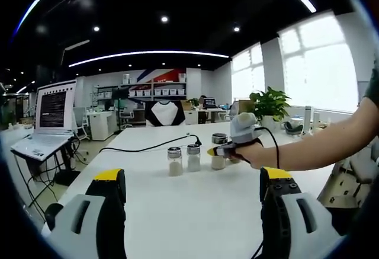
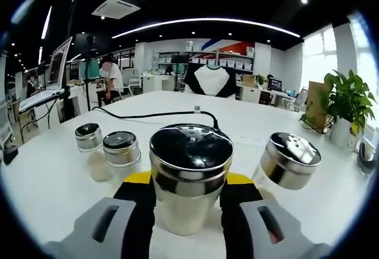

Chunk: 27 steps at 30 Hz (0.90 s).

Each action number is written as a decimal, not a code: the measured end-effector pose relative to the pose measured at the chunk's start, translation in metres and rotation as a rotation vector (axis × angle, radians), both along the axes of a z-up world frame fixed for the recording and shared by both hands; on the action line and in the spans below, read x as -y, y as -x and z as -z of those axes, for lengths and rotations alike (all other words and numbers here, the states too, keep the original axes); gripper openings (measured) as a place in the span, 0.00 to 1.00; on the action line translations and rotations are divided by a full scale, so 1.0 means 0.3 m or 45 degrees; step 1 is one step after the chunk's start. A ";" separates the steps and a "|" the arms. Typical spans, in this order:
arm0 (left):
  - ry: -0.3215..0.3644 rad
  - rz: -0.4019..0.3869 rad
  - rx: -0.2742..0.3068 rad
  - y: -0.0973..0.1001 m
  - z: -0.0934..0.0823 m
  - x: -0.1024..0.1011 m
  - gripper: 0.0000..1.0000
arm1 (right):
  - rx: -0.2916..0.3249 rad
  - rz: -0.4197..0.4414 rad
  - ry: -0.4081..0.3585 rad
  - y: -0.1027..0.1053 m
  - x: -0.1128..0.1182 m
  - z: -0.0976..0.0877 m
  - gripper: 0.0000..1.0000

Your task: Rotate the seasoning bottle until the label or dispensing opening points toward the visible target arrow and the bottle remains upright within the marked orientation range

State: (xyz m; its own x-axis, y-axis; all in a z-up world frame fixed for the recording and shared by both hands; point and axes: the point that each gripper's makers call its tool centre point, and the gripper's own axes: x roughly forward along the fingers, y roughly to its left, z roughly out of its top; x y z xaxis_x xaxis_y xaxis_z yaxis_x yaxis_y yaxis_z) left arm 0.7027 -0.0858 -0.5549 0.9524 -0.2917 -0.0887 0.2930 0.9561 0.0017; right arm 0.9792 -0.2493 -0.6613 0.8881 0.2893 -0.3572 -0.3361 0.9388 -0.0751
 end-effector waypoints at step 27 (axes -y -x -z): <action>0.002 0.033 0.003 -0.007 0.000 0.033 0.99 | -0.008 -0.007 -0.025 0.154 0.063 0.001 0.41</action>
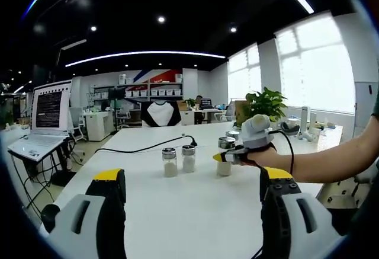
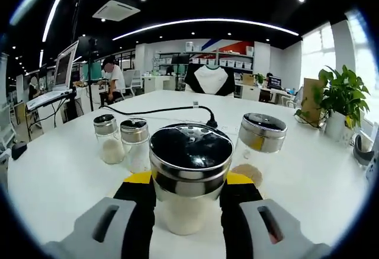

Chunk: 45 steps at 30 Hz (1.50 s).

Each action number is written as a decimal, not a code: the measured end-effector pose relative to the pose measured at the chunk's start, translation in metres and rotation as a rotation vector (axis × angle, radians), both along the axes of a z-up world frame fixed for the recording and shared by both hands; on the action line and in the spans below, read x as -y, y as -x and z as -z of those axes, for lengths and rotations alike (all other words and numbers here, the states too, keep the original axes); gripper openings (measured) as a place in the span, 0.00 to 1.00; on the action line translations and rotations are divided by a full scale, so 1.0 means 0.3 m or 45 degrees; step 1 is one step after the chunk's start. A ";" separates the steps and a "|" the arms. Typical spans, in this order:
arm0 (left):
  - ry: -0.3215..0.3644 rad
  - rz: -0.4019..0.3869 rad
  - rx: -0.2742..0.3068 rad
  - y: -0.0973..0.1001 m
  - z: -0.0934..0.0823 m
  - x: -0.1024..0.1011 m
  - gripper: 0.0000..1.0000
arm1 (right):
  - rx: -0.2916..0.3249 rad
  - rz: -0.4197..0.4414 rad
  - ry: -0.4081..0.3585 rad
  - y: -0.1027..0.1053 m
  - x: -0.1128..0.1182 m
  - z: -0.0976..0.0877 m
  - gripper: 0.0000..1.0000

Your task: Rotate the seasoning bottle until the label or dispensing opening points toward the visible target arrow and the bottle remains upright within the marked orientation range

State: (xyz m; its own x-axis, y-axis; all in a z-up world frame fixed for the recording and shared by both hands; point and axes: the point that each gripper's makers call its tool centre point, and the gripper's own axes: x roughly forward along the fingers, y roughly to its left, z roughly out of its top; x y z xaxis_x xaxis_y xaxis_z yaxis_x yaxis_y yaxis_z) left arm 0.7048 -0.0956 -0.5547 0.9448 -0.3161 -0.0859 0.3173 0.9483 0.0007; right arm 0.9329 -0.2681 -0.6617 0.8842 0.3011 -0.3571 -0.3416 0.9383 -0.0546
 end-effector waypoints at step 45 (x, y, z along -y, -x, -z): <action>0.003 0.033 -0.009 0.004 0.010 0.042 0.99 | -0.009 -0.046 0.025 0.291 0.094 0.002 0.41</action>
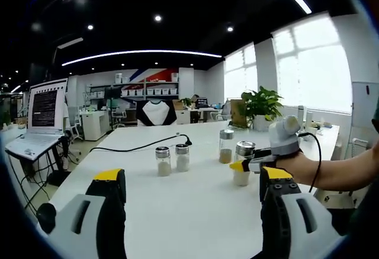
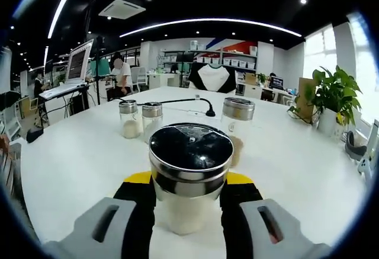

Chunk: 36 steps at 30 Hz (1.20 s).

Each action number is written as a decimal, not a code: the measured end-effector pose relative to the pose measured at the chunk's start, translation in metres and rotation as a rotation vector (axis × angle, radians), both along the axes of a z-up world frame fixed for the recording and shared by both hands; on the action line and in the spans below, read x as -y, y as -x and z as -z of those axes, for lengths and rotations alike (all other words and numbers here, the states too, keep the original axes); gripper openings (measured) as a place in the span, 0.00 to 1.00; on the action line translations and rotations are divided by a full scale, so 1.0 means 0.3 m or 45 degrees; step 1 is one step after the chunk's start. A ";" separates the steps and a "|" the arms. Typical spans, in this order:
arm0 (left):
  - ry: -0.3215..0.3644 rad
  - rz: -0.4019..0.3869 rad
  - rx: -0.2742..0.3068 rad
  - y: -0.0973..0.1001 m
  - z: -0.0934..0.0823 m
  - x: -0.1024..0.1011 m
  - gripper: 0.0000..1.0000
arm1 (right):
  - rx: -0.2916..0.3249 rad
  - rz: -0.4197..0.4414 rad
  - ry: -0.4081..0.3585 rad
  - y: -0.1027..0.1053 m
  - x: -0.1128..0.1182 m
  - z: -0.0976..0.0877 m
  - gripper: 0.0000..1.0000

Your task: Rotate the seasoning bottle until the label or dispensing opening points toward the visible target arrow and the bottle remains upright within the marked orientation range

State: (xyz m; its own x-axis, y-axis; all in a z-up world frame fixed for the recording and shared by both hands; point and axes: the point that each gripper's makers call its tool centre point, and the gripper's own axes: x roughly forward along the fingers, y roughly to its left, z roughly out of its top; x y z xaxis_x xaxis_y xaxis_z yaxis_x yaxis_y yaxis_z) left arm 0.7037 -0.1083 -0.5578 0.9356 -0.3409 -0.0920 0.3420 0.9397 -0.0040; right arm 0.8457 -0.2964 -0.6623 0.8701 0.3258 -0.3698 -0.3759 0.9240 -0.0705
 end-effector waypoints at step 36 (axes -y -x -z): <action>-0.020 0.001 0.005 0.001 -0.003 -0.007 0.98 | 0.044 -0.068 -0.030 0.067 0.030 -0.002 0.68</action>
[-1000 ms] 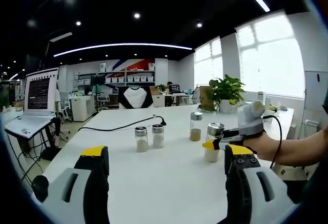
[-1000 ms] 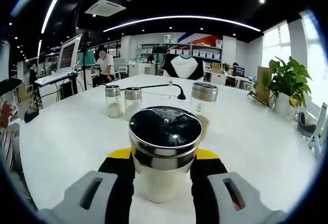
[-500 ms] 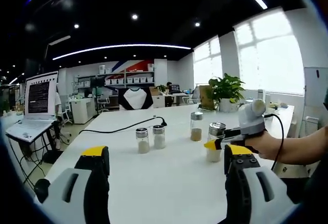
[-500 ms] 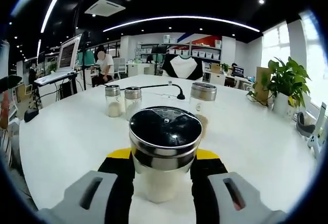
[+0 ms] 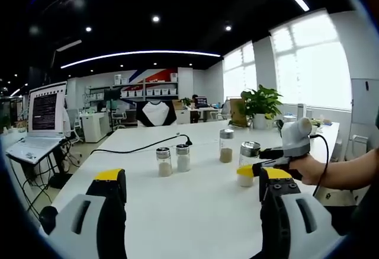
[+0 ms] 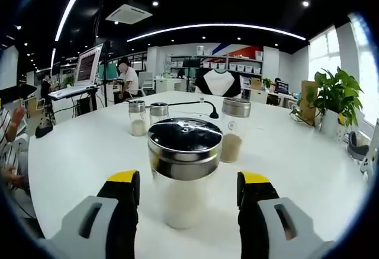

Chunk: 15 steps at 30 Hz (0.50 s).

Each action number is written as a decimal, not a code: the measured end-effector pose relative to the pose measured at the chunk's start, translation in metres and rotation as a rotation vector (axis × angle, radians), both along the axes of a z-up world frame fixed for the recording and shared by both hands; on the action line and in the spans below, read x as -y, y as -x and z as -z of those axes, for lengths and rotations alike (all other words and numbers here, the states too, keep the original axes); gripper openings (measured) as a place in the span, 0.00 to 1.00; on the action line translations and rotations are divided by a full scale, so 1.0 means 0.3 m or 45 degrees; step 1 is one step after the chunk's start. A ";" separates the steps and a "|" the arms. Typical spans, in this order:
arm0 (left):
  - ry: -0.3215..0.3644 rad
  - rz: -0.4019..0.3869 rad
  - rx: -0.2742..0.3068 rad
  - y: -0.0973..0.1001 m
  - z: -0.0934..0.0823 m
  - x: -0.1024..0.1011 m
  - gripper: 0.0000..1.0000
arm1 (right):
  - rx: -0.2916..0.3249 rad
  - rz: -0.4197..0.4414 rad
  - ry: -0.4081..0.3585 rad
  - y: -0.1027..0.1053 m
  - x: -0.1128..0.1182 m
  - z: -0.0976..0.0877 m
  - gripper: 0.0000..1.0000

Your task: Rotate the seasoning bottle until the label or dispensing opening points toward the visible target arrow and the bottle remains upright within the marked orientation range

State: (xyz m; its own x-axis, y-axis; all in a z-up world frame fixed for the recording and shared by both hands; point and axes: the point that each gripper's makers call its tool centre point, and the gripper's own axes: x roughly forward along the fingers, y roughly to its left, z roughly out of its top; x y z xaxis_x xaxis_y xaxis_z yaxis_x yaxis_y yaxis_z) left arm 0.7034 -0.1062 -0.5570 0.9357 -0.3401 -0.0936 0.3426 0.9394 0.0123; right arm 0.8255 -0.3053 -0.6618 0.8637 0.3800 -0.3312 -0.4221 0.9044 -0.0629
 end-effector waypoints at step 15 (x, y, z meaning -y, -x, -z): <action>-0.012 -0.006 -0.015 0.003 0.006 -0.008 0.98 | 0.096 0.280 -0.076 0.021 0.036 -0.091 0.70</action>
State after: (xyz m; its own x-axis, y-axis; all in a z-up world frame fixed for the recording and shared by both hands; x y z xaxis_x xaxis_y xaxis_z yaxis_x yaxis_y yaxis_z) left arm 0.7024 -0.1038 -0.5586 0.9361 -0.3349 -0.1076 0.3385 0.9408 0.0168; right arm 0.8192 -0.3161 -0.6345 0.9493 0.1971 -0.2450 -0.2107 0.9771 -0.0303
